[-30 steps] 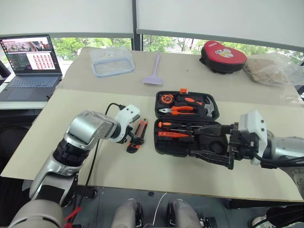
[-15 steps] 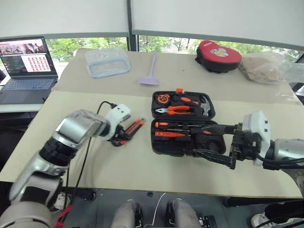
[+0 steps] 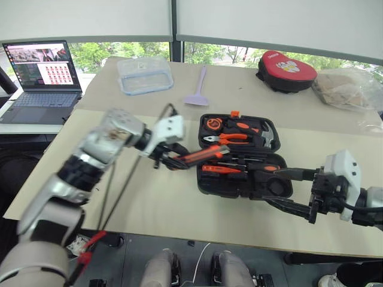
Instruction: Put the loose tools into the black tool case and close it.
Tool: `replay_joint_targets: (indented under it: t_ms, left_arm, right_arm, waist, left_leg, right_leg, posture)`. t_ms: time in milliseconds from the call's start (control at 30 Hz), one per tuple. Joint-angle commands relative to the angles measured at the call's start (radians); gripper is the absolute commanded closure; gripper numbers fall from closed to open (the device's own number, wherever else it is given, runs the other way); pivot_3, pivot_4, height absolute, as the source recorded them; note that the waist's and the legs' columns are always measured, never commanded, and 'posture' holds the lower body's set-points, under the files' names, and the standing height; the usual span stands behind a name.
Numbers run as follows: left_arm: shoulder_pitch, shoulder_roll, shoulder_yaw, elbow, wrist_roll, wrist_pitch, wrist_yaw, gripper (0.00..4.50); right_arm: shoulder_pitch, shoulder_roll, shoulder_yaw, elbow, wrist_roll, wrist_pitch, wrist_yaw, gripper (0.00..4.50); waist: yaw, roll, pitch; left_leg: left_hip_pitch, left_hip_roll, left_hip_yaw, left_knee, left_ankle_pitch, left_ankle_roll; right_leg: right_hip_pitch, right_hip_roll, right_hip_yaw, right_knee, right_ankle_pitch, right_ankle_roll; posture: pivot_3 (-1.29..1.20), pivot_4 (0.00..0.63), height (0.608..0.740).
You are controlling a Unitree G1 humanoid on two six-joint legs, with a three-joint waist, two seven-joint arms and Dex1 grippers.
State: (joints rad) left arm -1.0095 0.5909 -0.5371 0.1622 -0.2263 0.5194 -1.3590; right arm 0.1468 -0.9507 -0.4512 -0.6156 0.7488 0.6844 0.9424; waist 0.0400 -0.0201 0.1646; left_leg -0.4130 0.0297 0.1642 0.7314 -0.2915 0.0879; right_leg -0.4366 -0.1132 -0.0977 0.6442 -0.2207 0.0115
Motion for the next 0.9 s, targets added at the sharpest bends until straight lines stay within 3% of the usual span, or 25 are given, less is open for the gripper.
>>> replay_joint_targets:
  t_ms: [33, 133, 467, 733, 800, 900]
  left_arm:
    - [-0.082, -0.092, -0.019, 0.048, 0.045, -0.027, -0.020, 2.85]
    - [-0.121, -0.176, -0.068, 0.059, 0.051, 0.088, -0.036, 2.85]
    - [-0.131, -0.301, -0.162, 0.221, 0.195, 0.085, -0.002, 2.85]
    - [-0.128, -0.320, -0.160, 0.286, 0.250, 0.015, -0.027, 2.85]
    - [-0.127, -0.317, -0.153, 0.286, 0.253, -0.004, -0.033, 1.80]
    - [-0.131, -0.304, -0.117, 0.246, 0.224, 0.004, -0.076, 0.72]
  right_arm:
    - [0.017, 0.011, -0.040, -0.036, -0.009, -0.027, -0.015, 0.00]
    - [0.031, 0.015, -0.052, -0.051, -0.008, -0.026, -0.024, 0.00]
    - [0.064, 0.029, -0.091, -0.110, 0.002, -0.007, -0.063, 0.00]
    - [0.062, 0.037, -0.077, -0.116, 0.000, -0.007, -0.085, 0.00]
    - [0.060, 0.040, -0.068, -0.113, -0.004, -0.010, -0.088, 0.00]
    - [0.057, 0.041, -0.062, -0.109, -0.006, -0.011, -0.089, 0.00]
  waist:
    - [-0.002, 0.000, 0.000]
    - [-0.012, 0.000, 0.000]
    - [-0.013, 0.000, 0.000]
    - [-0.014, 0.000, 0.000]
    - [-0.014, 0.000, 0.000]
    - [-0.015, 0.000, 0.000]
  left_leg:
    - [0.000, 0.000, 0.000, 0.000, 0.000, 0.000]
    - [0.000, 0.000, 0.000, 0.000, 0.000, 0.000]
    - [-0.001, 0.001, -0.001, 0.000, 0.000, 0.000]
    - [-0.001, 0.001, -0.002, 0.000, -0.001, 0.001]
    - [-0.001, 0.001, -0.002, 0.000, -0.001, 0.001]
    - [-0.001, 0.001, -0.002, 0.000, -0.001, 0.001]
  right_leg:
    - [0.000, 0.000, 0.000, 0.000, 0.000, 0.000]
    - [-0.001, 0.001, 0.001, 0.000, 0.000, 0.000]
    - [-0.002, 0.000, 0.001, 0.001, 0.000, 0.000]
    - [-0.002, 0.000, 0.001, 0.001, 0.000, 0.000]
    - [-0.002, 0.000, 0.002, 0.001, 0.000, 0.000]
    - [-0.002, 0.000, 0.002, 0.001, 0.000, 0.000]
  posture:
    - [0.00, 0.150, 0.731]
    - [0.00, 0.150, 0.731]
    - [0.00, 0.150, 0.731]
    - [0.00, 0.150, 0.731]
    - [0.00, 0.150, 0.731]
    - [0.00, 0.150, 0.731]
